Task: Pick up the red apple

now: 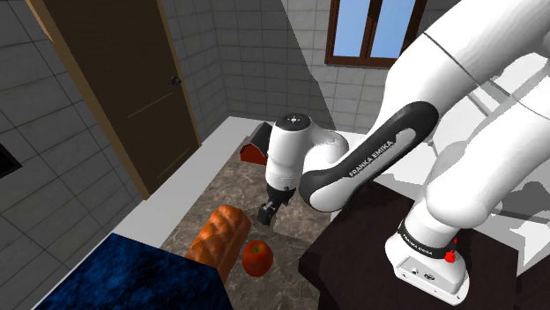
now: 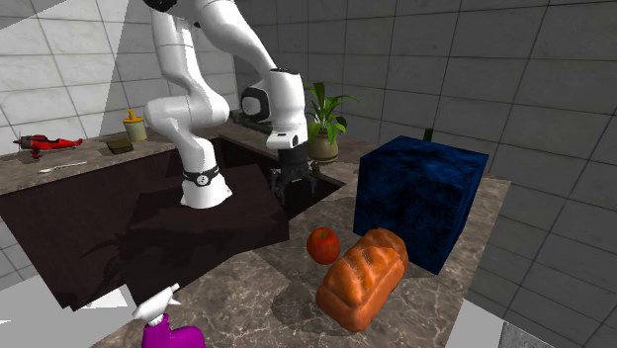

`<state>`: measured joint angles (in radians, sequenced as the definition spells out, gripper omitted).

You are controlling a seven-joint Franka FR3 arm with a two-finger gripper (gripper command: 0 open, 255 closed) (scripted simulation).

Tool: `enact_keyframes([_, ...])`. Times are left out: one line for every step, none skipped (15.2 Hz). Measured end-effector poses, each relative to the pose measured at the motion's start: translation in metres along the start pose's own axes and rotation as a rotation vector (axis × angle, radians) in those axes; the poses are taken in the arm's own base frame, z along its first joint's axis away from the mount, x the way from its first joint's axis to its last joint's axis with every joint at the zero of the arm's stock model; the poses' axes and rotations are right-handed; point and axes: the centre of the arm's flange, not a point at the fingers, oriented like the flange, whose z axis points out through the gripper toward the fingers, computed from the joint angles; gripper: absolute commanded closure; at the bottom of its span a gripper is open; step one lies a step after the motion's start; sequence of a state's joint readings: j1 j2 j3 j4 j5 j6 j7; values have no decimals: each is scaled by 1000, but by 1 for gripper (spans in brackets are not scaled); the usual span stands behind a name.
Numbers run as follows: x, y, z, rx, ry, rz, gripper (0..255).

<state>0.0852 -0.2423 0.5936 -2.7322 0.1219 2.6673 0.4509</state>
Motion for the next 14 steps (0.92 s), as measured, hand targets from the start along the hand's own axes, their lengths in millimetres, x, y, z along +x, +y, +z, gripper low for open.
enact_keyframes([1,-10,11,5,4,1,0])
enact_keyframes([3,-19,21,9,8,5,0])
enact_keyframes([3,-27,31,12,10,8,0])
enact_keyframes([5,-34,41,17,13,15,0])
enact_keyframes([6,-41,49,19,17,16,0])
enact_keyframes([9,-49,59,25,19,21,0])
enact_keyframes([10,-56,66,28,24,20,0])
enact_keyframes([9,-59,73,30,27,20,0])
enact_keyframes([8,-63,80,31,29,21,0])
enact_keyframes([6,-64,85,31,30,20,0])
enact_keyframes([5,-64,90,32,30,21,0])
enact_keyframes([6,-65,96,32,31,21,0])
enact_keyframes([5,-65,101,32,31,21,0])
enact_keyframes([3,-66,106,32,31,20,0])
